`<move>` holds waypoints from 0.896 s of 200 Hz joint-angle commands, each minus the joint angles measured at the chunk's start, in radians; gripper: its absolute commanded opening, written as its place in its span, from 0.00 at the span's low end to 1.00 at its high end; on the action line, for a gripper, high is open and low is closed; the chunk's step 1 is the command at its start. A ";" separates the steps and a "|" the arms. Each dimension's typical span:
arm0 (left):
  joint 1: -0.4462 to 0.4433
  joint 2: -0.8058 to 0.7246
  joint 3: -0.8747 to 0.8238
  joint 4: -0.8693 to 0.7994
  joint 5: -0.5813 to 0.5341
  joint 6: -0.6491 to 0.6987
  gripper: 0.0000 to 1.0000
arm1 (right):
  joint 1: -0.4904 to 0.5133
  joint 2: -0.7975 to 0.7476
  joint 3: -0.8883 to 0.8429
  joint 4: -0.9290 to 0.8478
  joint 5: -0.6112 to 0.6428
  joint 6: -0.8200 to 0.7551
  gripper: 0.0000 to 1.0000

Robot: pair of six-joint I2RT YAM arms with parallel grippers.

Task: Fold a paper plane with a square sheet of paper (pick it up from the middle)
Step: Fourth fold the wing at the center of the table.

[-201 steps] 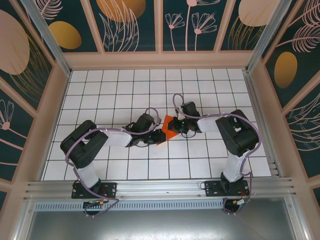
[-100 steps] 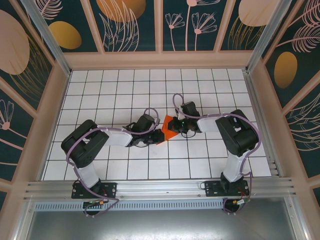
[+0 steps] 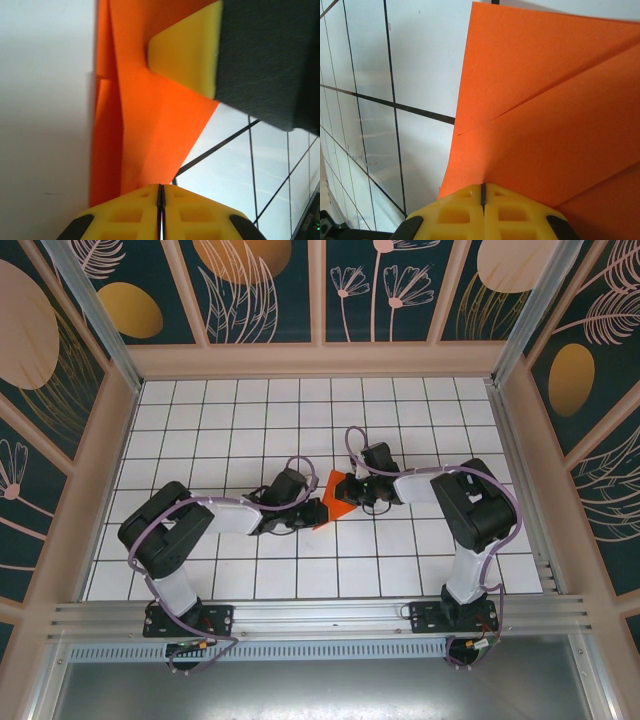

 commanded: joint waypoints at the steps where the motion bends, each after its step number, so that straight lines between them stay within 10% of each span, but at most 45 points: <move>1: -0.002 -0.011 0.051 -0.029 -0.010 0.015 0.13 | 0.006 0.071 -0.027 -0.109 0.114 -0.021 0.00; 179: -0.001 0.070 0.025 -0.122 -0.077 0.053 0.11 | 0.004 0.087 -0.026 -0.131 0.125 -0.025 0.00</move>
